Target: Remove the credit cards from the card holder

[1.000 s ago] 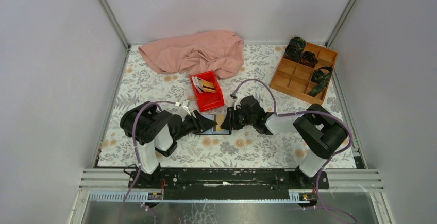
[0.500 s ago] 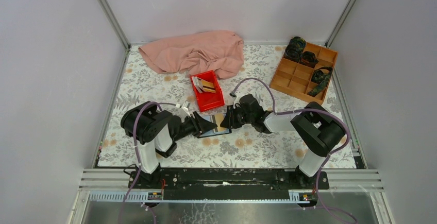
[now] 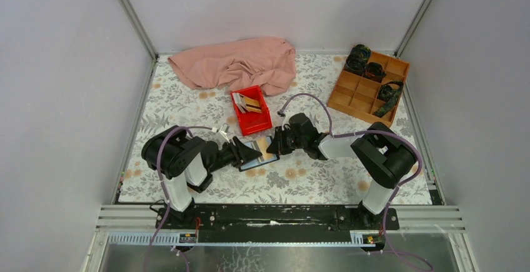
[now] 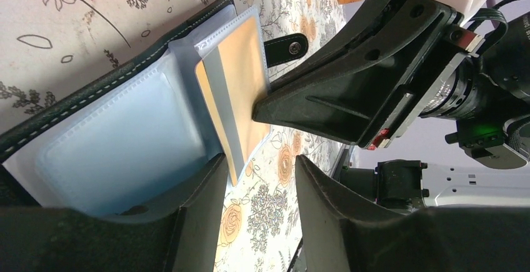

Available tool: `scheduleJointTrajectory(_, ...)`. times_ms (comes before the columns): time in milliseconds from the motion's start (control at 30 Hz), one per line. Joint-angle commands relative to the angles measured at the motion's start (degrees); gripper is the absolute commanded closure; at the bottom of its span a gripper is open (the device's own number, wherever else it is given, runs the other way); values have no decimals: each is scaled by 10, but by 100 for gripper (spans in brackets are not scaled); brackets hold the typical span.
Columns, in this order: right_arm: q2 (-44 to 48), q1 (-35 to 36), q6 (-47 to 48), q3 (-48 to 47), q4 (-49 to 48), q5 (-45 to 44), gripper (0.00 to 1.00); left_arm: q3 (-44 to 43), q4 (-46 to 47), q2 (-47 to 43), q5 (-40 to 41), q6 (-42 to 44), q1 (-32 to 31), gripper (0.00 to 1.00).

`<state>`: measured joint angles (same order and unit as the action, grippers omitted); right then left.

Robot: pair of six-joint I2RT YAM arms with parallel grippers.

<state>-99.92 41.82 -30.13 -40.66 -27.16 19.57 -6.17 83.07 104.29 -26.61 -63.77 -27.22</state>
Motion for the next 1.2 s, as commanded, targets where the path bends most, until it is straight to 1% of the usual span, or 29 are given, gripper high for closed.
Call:
scheduleJointTrajectory(0, -13, 3, 11, -13, 41, -33, 95, 4, 86, -34, -30, -16, 3, 51)
scheduleJointTrajectory(133, -13, 3, 11, -15, 44, -33, 100, 7, 86, -51, -34, -16, 8, 52)
scheduleJointTrajectory(267, -15, 2, 10, -15, 44, -28, 100, 3, 87, -61, -38, -5, 8, 56)
scheduleJointTrajectory(467, -18, 3, 6, -17, 37, -16, 100, -8, 85, -74, -38, 3, 8, 57)
scheduleJointTrajectory(733, 0, 3, 6, -12, 36, -8, 100, -31, 87, 5, -29, 7, 8, 57)
scheduleJointTrajectory(1067, 6, 3, 5, -11, 34, -1, 100, -34, 87, 44, -9, 7, 8, 58)
scheduleJointTrajectory(1100, 6, 2, 4, -10, 33, 0, 100, -37, 87, 45, -10, 7, 8, 59)
scheduleJointTrajectory(1167, 5, 2, 5, -10, 32, 0, 100, -43, 87, 47, -13, 5, 8, 68)
